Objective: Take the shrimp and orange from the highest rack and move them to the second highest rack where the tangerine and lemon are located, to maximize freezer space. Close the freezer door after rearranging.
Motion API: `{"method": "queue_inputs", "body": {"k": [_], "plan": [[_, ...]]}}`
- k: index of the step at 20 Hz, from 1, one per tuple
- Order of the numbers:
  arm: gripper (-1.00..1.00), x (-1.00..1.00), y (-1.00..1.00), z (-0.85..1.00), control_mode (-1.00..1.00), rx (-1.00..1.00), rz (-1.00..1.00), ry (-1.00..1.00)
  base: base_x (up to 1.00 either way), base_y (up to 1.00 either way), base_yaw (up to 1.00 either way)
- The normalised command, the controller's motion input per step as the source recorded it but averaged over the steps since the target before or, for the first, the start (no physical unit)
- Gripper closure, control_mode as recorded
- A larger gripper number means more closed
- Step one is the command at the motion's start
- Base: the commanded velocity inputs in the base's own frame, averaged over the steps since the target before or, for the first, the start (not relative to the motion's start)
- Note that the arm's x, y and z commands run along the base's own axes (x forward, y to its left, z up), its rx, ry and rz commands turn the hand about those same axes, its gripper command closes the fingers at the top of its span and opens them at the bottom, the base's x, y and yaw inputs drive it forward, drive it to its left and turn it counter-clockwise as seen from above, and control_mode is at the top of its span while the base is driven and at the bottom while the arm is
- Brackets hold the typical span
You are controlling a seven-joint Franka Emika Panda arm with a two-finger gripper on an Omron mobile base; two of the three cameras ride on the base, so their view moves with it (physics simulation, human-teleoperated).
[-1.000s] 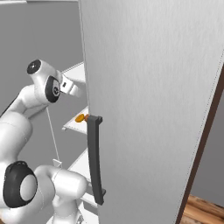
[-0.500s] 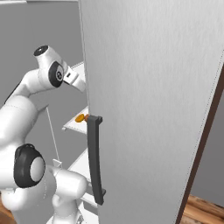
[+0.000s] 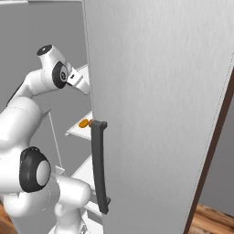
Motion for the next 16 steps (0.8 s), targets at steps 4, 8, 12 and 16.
{"method": "queue_inputs", "body": {"k": [4,8,12,16], "plan": [[-1.0,0.21,-0.13,0.09,-1.0,0.02,0.0,-0.02,0.0,0.0,0.0],[-1.0,-0.17,-0.12,0.46,-1.0,0.0,0.0,-0.17,0.0,0.0,0.0],[-1.0,-0.27,-0.09,0.56,-1.0,0.0,0.0,-0.11,0.0,0.0,0.0],[-1.0,-0.05,-0.04,0.59,-1.0,0.0,0.0,-0.02,0.0,0.0,0.0]]}}
